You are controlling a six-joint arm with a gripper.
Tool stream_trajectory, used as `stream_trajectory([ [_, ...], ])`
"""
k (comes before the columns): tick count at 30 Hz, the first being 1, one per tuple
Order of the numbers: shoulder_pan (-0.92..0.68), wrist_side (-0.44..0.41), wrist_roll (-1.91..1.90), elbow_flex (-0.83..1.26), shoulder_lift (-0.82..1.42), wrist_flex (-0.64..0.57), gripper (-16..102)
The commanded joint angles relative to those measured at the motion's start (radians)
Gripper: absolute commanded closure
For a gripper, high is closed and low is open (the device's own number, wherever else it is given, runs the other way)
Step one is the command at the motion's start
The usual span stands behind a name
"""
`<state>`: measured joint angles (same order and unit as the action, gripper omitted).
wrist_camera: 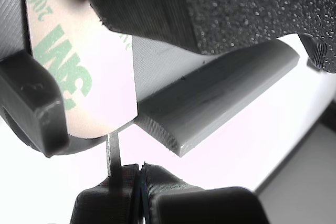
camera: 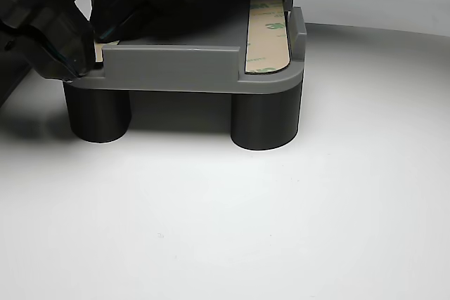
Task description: Peel off protective film from adhesive tape.
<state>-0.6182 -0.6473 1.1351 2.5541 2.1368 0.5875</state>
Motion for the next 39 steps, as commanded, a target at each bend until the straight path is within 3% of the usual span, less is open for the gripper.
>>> stream_trajectory([
  [1, 0.006, -0.002, 0.003, -0.035, 0.021, -0.005, 96],
  [39, -0.034, -0.066, -0.003, -0.054, -0.043, 0.009, 96],
])
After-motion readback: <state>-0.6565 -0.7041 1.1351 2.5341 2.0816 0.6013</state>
